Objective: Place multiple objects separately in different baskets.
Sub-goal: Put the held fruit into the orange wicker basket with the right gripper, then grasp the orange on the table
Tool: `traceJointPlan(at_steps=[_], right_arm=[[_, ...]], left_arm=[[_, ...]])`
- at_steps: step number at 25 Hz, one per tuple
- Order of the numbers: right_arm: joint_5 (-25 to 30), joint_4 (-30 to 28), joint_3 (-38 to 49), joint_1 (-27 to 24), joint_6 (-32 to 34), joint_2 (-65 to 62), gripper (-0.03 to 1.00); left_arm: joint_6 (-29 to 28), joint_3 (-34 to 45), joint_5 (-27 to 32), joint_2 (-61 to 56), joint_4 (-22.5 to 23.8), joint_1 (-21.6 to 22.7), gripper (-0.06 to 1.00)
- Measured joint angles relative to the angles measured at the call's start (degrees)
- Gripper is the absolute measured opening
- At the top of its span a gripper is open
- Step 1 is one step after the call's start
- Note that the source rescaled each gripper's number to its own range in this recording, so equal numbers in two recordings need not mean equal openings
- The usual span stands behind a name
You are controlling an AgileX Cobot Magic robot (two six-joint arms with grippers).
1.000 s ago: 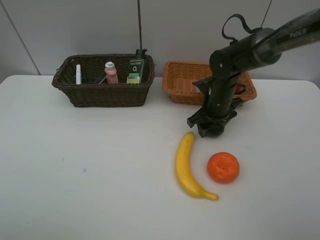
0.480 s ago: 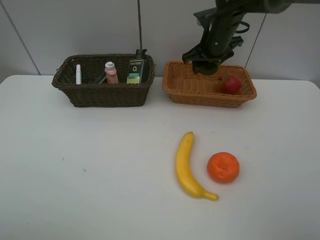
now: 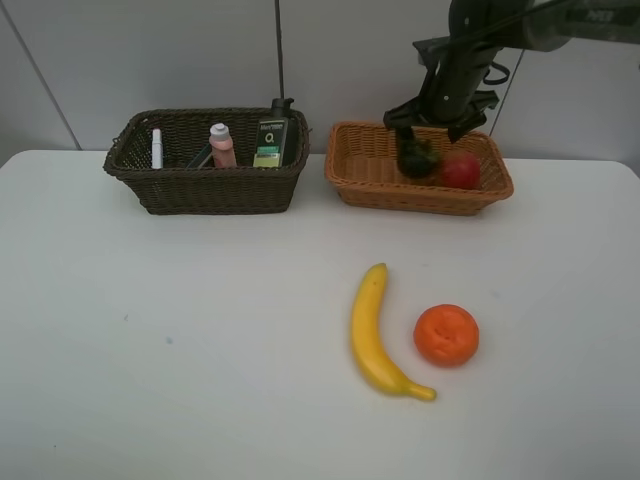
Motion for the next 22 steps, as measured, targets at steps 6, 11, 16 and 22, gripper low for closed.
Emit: traceJointPlan(at_steps=[6, 11, 16, 22], right_arm=[[2.84, 2.38, 0.00, 0.40, 0.00, -0.51, 0.99], [12.74, 5.31, 0.00, 0.60, 0.00, -5.49, 1.00], [16.20, 7.76, 2.51, 0.60, 0.13, -12.60, 1.00], [16.60, 9.40, 18.60, 0.60, 1.02, -20.94, 1.00]], left_arm=[[0.00, 0.00, 0.00, 0.00, 0.00, 0.00, 0.96], [0.00, 0.00, 0.00, 0.00, 0.00, 0.00, 0.96], [0.00, 0.00, 0.00, 0.00, 0.00, 0.00, 0.96], [0.00, 0.00, 0.00, 0.00, 0.00, 0.00, 0.96]])
